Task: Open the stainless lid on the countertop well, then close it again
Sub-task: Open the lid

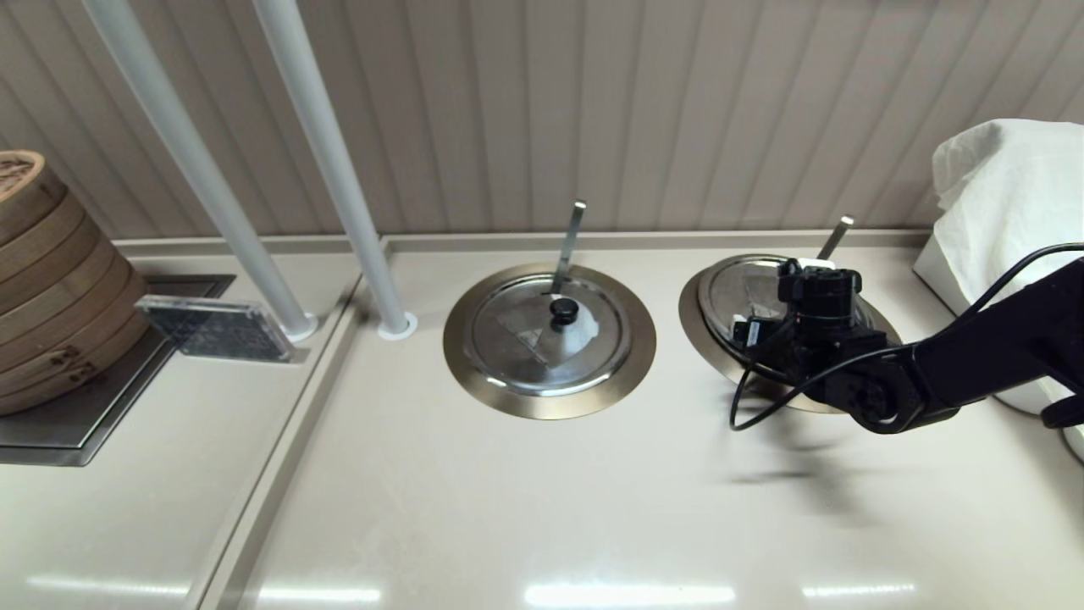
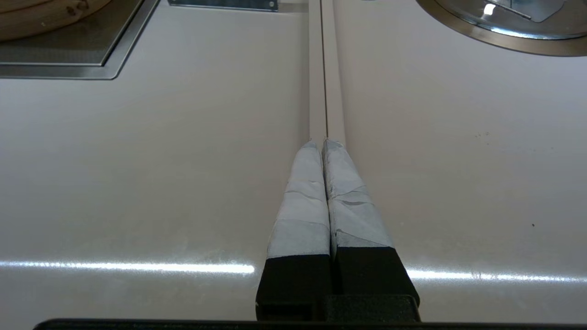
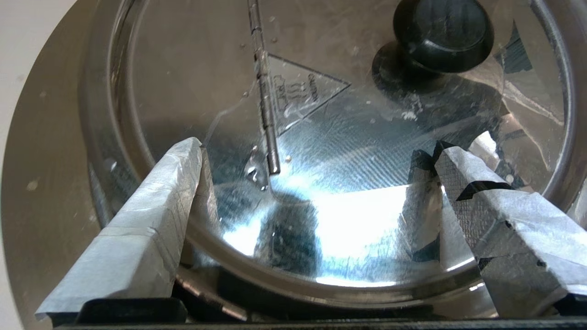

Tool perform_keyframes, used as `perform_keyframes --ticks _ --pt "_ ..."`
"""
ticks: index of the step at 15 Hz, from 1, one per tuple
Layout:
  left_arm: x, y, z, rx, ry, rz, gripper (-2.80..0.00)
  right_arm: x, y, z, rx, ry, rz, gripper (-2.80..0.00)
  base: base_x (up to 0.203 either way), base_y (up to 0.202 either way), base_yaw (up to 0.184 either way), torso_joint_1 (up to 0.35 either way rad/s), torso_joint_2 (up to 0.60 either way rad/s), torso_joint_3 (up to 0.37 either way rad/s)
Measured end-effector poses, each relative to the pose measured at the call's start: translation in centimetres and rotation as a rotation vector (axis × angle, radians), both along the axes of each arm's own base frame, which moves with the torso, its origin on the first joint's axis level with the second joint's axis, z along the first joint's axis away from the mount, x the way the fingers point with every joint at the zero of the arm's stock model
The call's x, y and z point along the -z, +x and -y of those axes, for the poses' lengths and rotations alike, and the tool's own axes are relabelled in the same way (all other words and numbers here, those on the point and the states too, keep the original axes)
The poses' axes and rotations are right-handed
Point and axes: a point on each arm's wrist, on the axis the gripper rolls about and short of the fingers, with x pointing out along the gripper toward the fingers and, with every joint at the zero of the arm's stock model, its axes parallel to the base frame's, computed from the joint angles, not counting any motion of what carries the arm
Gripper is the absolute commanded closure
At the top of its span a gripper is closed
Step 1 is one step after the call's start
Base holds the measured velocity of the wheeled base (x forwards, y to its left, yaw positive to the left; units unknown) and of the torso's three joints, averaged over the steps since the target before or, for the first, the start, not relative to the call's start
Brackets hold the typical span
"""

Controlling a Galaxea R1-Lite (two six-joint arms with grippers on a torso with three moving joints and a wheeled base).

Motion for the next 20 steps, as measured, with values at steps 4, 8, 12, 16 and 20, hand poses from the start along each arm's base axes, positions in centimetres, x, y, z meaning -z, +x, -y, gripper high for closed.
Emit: perform_keyframes --ticks 4,8,12,16,20 --pt "0.0 0.0 0.0 0.0 0.0 0.0 0.0 -1.0 -0.5 -0.2 0.004 0.029 0.01 -2.8 0.0 0.0 0.0 0.0 0.0 0.0" --pt "0.0 0.0 0.0 -0.001 0.0 0.0 0.0 -4.3 -0.2 1.1 0.049 0.099 0.164 -2.8 0.0 0.0 0.0 0.0 0.0 0.0" --pt "0.0 0.0 0.0 0.0 0.0 0.0 0.0 -6.6 0.0 1.9 0.066 0.14 0.34 -2.8 0.0 0.0 0.0 0.0 0.0 0.0" --pt "0.0 0.0 0.0 -0.001 0.0 0.0 0.0 -5.6 1.2 2.8 0.094 0.133 0.332 -2.8 0.0 0.0 0.0 0.0 0.0 0.0" --pt "0.0 0.0 0.0 -0.001 0.0 0.0 0.0 -2.3 4.0 4.3 0.137 0.114 0.29 -2.8 0.0 0.0 0.0 0.0 0.0 0.0"
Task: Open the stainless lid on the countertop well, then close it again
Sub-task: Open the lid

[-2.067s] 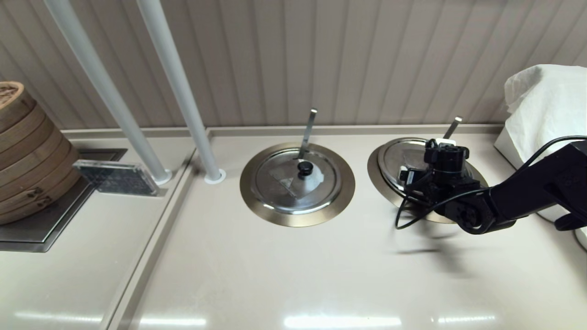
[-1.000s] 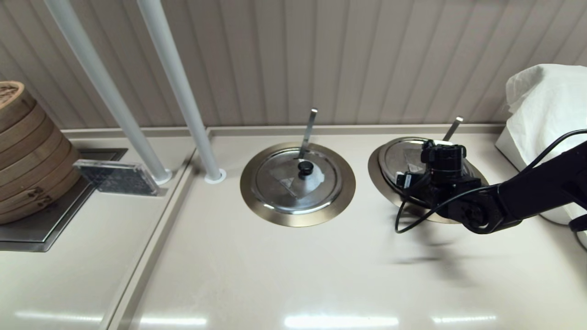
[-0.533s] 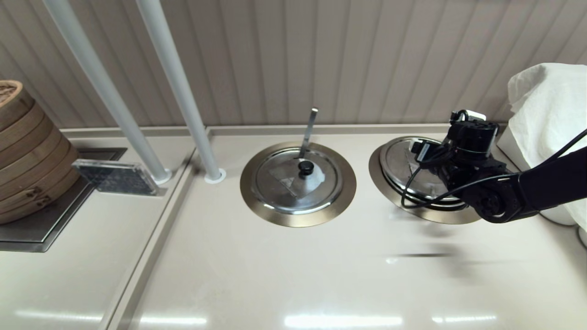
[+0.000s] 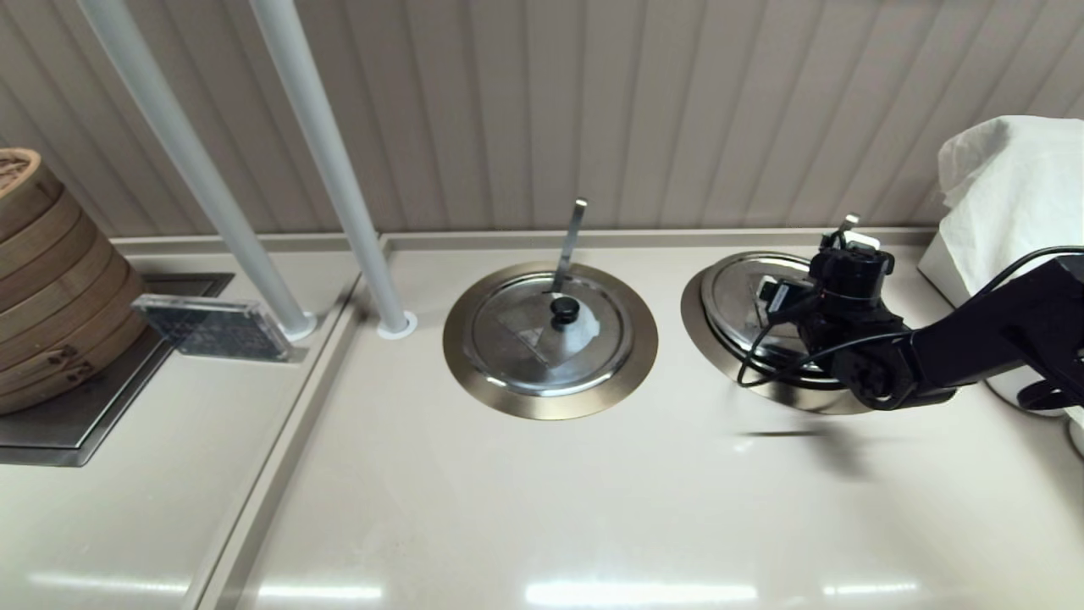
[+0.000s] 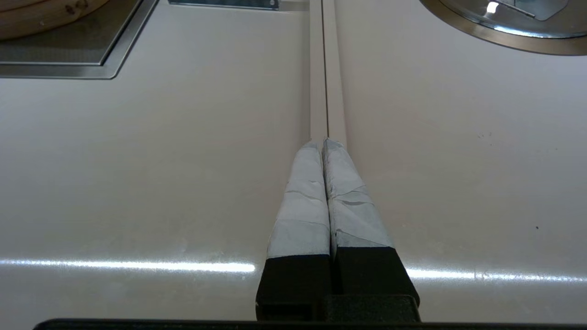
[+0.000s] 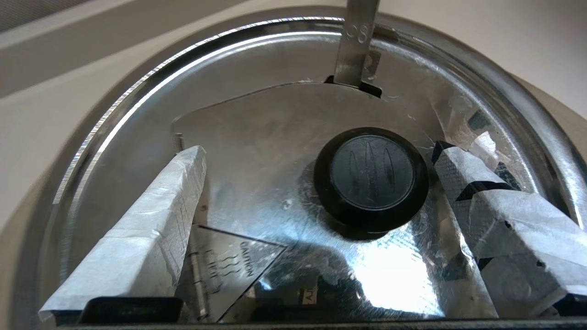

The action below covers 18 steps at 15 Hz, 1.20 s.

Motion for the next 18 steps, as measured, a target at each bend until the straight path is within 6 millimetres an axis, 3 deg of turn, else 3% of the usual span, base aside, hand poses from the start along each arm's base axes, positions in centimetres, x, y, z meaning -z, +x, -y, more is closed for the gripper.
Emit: perform_keyframes --ticks 4,8,13,18 --pt "0.0 0.0 0.0 -0.001 0.0 0.0 0.0 1.8 0.9 0.2 0.009 -0.019 -0.033 -2.8 0.0 0.0 0.0 0.0 0.0 0.0" --pt "0.0 0.0 0.0 0.0 0.0 0.0 0.0 3.2 0.5 -0.1 -0.004 -0.055 -0.094 -2.8 0.0 0.0 0.0 0.0 0.0 0.0" --pt "0.0 0.0 0.0 0.0 0.0 0.0 0.0 3.2 -1.0 -1.4 -0.042 -0.075 -0.138 -2.8 0.0 0.0 0.0 0.0 0.0 0.0" --pt "0.0 0.0 0.0 -0.001 0.0 0.0 0.0 3.3 -1.2 -1.4 -0.048 -0.085 -0.147 -2.8 0.0 0.0 0.0 0.0 0.0 0.0"
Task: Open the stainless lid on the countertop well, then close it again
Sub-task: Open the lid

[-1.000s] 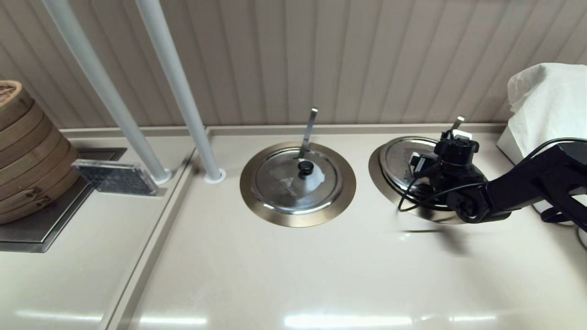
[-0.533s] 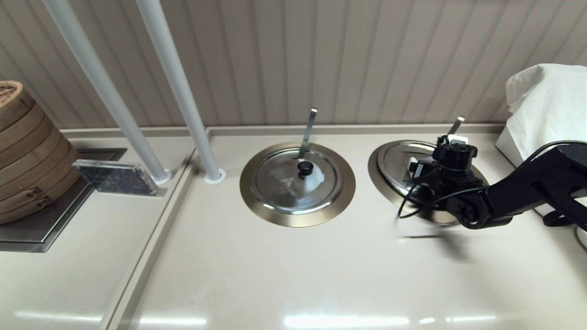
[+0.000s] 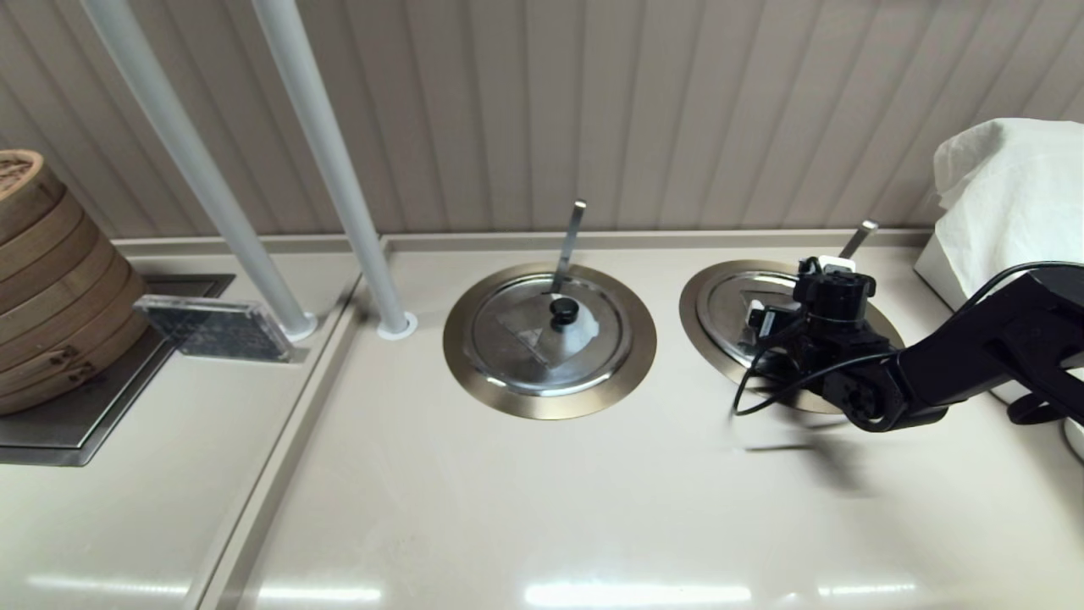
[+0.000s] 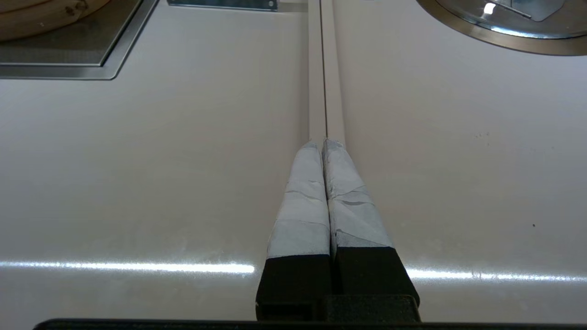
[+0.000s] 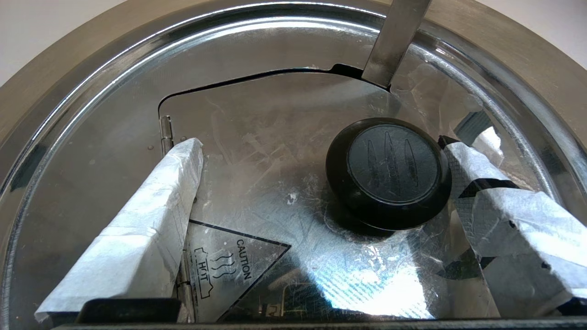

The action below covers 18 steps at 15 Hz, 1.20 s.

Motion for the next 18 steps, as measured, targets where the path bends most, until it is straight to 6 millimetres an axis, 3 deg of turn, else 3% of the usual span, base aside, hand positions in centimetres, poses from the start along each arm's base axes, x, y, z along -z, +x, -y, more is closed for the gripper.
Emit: perform_keyframes --ticks 9,18 --pt "0.0 0.0 0.0 0.001 0.0 0.0 0.0 -2.5 0.1 0.1 0.008 0.048 0.168 -2.8 0.0 0.0 0.0 0.0 0.0 0.0" --pt "0.0 0.0 0.0 0.0 0.0 0.0 0.0 -2.1 0.2 0.0 0.007 0.049 0.168 -2.8 0.0 0.0 0.0 0.0 0.0 0.0"
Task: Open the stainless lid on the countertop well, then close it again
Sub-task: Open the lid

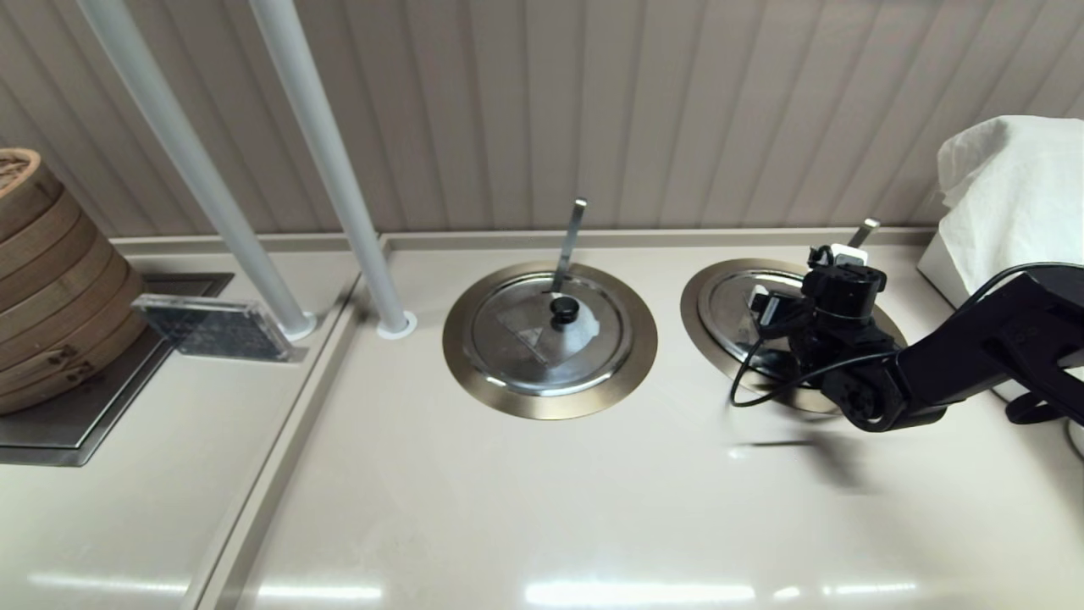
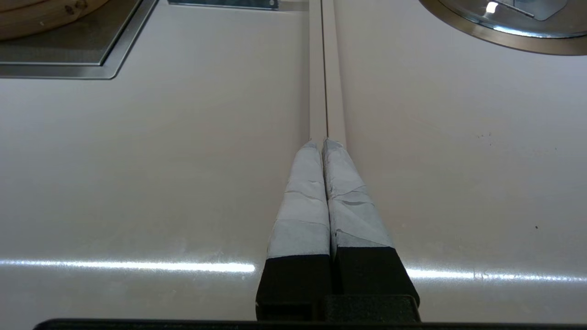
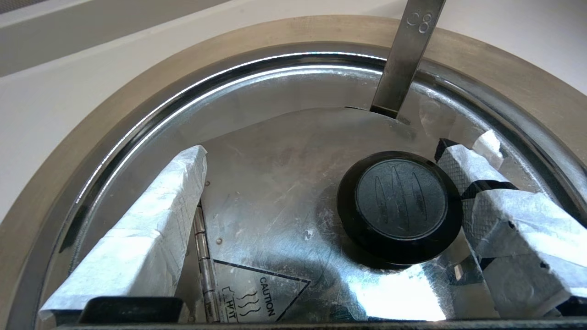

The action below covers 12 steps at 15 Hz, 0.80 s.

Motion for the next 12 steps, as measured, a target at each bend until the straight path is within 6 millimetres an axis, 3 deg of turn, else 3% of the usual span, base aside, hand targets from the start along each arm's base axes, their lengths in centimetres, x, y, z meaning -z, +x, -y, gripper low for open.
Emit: perform_keyframes --ticks 12 --pt "0.0 0.0 0.0 0.0 0.0 0.0 0.0 -3.4 -1.3 -1.7 -0.042 0.013 0.079 -2.8 0.0 0.0 0.0 0.0 0.0 0.0"
